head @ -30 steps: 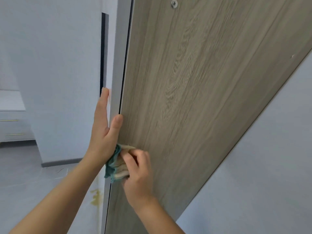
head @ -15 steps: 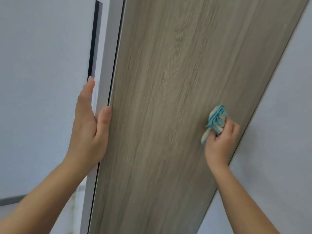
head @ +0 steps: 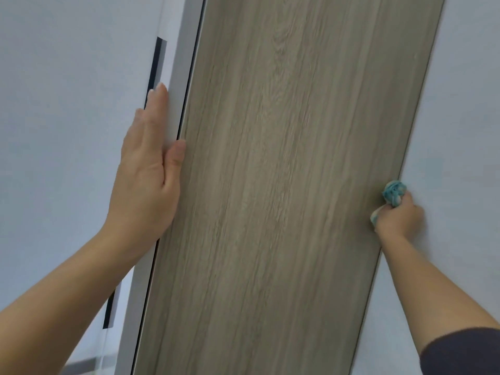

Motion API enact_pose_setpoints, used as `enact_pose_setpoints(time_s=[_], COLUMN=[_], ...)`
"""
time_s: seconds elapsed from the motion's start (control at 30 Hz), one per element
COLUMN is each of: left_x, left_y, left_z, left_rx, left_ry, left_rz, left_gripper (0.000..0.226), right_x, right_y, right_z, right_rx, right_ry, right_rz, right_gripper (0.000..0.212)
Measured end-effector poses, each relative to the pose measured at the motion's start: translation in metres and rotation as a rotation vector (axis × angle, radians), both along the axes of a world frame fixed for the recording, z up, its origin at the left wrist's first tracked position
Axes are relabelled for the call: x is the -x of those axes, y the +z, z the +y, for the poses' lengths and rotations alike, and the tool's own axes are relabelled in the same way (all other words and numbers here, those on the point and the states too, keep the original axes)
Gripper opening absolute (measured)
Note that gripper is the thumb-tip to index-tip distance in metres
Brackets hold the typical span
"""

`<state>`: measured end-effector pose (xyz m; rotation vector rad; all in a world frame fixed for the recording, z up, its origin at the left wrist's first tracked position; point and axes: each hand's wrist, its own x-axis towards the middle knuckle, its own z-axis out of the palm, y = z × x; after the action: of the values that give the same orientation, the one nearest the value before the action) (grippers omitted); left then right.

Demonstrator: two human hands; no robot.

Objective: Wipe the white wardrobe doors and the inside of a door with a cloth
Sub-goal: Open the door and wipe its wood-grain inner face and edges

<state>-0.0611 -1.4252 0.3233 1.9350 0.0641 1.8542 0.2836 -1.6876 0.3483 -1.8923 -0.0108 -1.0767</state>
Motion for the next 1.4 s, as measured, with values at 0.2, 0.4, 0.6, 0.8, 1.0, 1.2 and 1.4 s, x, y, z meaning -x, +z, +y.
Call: enact_pose_setpoints(time_s=[0.2, 0.4, 0.6, 0.8, 1.0, 1.2, 1.4], left_x=[0.001, 0.004, 0.001, 0.008, 0.016, 0.009, 0.007], left_y=[0.0, 0.002, 0.002, 0.009, -0.003, -0.053, -0.065], left_z=[0.005, 0.004, 0.009, 0.019, 0.014, 0.008, -0.002], left_rx=[0.04, 0.049, 0.023, 0.066, 0.093, 0.116, 0.045], left_ry=[-0.133, -0.227, -0.313, -0.455, -0.366, -0.2, -0.081], left_rz=[-0.014, -0.002, -0.02, -0.032, -0.005, 0.002, 0.039], left_gripper=[0.054, 0.055, 0.054, 0.052, 0.054, 0.054, 0.06], right_x=[0.045, 0.124, 0.203, 0.261, 0.256, 0.199, 0.107], right_y=[-0.023, -0.032, -0.049, -0.087, -0.091, -0.081, -0.064], right_z=[0.042, 0.1, 0.144, 0.181, 0.179, 0.138, 0.086], right_rx=[-0.065, -0.042, 0.166, 0.409, 0.501, 0.499, 0.252], right_ry=[0.119, 0.336, 0.457, 0.542, 0.545, 0.481, 0.363], right_rz=[-0.257, -0.568, -0.78, -1.038, -1.249, -1.152, -0.8], right_gripper=[0.021, 0.033, 0.052, 0.048, 0.037, 0.039, 0.041])
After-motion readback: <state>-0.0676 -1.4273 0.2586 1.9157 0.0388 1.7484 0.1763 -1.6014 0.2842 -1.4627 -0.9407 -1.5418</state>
